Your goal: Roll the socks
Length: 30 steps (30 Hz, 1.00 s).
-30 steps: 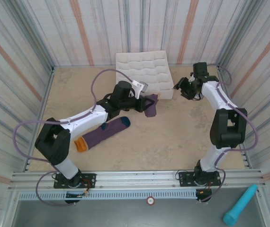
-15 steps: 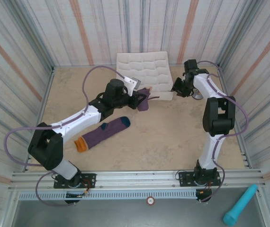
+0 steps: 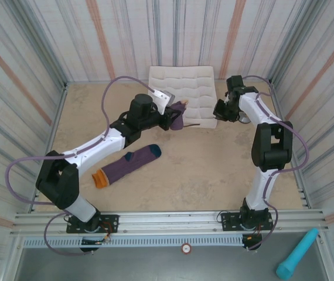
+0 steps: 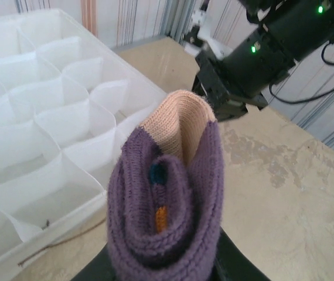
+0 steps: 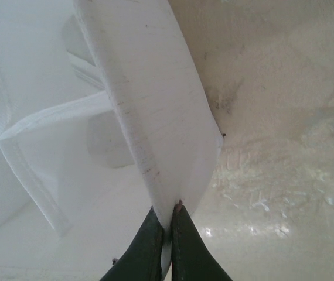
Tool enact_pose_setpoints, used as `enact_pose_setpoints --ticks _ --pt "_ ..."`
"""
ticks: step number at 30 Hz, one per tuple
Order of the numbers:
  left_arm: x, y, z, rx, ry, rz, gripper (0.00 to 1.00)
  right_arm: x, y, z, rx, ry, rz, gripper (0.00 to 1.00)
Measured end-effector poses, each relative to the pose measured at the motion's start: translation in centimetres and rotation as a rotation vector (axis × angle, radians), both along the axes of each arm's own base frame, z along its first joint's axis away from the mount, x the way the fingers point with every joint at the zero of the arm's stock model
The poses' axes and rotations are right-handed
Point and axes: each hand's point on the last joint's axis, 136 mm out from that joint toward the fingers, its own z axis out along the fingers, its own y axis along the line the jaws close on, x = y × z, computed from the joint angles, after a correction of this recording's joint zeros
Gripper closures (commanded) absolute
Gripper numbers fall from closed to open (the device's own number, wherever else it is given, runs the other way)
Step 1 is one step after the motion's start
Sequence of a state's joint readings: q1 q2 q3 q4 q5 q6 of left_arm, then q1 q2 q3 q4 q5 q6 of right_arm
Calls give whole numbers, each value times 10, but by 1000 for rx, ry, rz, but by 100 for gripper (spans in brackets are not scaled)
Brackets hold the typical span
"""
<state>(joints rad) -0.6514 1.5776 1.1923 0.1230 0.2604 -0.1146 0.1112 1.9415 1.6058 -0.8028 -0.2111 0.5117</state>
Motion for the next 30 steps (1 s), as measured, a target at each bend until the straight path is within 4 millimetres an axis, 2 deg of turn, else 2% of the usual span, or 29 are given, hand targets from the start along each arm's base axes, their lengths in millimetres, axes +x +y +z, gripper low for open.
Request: enact_pose_setpoints --ticks 11,25,28,30 --pt "23 -20 0 -7 -55 -19 100 -31 -16 2 4 47 14 100" --pt "35 -37 -7 -20 -98 -63 100 -74 -31 11 -41 62 96 100" --pt "37 -44 -10 -21 -132 -83 100 -76 -32 8 -48 68 105 90" --pt "39 -52 -14 -24 -160 -99 100 -76 -33 8 -53 65 107 80"
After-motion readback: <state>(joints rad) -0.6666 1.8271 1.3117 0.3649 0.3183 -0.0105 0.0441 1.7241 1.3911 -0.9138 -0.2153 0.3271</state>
